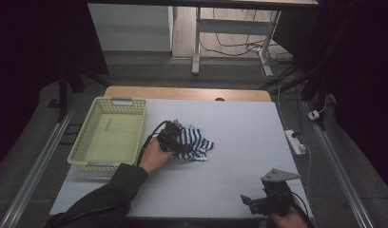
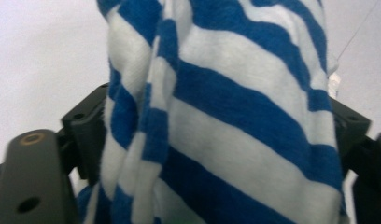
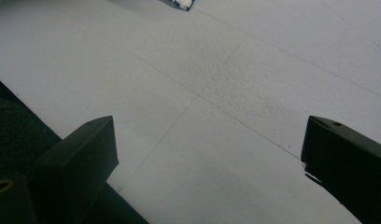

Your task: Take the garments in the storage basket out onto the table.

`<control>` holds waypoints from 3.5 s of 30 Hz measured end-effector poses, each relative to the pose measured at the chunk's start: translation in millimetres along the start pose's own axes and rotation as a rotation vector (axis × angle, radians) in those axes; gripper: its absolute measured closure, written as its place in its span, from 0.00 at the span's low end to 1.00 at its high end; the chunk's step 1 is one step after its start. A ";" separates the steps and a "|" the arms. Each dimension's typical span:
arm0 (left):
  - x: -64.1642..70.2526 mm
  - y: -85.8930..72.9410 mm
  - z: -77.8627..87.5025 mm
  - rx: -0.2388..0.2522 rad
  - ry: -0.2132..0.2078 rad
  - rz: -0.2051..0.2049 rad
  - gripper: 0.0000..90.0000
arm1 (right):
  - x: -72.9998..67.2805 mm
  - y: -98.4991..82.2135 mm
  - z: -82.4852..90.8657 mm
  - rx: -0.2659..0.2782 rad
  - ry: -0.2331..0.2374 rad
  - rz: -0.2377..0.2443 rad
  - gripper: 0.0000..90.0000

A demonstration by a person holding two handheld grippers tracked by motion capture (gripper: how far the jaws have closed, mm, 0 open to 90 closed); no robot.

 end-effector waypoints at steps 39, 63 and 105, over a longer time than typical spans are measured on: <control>15.3 19.3 33.3 0.145 -0.061 -0.099 0.00 | -1.0 -0.1 0.1 -0.002 0.002 0.011 0.04; 21.7 23.5 65.0 0.217 -0.106 -0.092 0.00 | -1.3 0.0 0.0 -0.002 0.000 0.013 0.04; 22.3 -17.7 126.8 0.283 -0.147 -0.005 0.00 | -0.4 0.4 0.7 0.006 -0.004 -0.001 0.04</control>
Point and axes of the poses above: each handheld gripper's, and its own axes: z roughly backward along the jaws, y roughly out of its top, x roughly to its right, the point moved 4 cm from there along -z, roughly forward along the jaws, and after that the axes turned 10 degrees about x, right-handed, at the moved point
